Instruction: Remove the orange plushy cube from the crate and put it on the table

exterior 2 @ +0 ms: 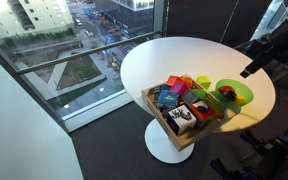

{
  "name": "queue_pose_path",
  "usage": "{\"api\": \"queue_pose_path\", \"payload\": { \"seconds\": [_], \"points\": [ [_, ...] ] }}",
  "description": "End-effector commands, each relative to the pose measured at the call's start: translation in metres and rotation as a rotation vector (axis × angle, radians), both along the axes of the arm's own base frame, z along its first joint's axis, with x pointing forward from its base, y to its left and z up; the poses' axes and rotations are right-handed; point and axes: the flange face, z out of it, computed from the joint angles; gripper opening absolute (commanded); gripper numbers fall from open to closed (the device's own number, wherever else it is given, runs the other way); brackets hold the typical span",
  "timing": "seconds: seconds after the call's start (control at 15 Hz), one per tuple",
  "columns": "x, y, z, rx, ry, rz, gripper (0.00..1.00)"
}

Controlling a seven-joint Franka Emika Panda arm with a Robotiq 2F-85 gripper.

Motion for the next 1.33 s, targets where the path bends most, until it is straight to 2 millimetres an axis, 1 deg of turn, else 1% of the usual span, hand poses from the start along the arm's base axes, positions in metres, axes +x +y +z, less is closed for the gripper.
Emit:
{"api": "queue_pose_path", "payload": {
  "seconds": [0.0, 0.33, 0.67, 0.93, 1.27],
  "points": [
    [0.019, 0.020, -0.006, 0.051, 0.013, 0.001, 1.00],
    [0.035, 0.050, -0.024, 0.078, 0.082, 0.002, 1.00],
    [0.050, 0.076, -0.052, 0.046, 0.166, -0.031, 1.00],
    [0.053, 0.097, -0.073, 0.036, 0.235, -0.068, 1.00],
    [0.052, 0.108, -0.093, 0.073, 0.269, -0.044, 1.00]
  ]
}}
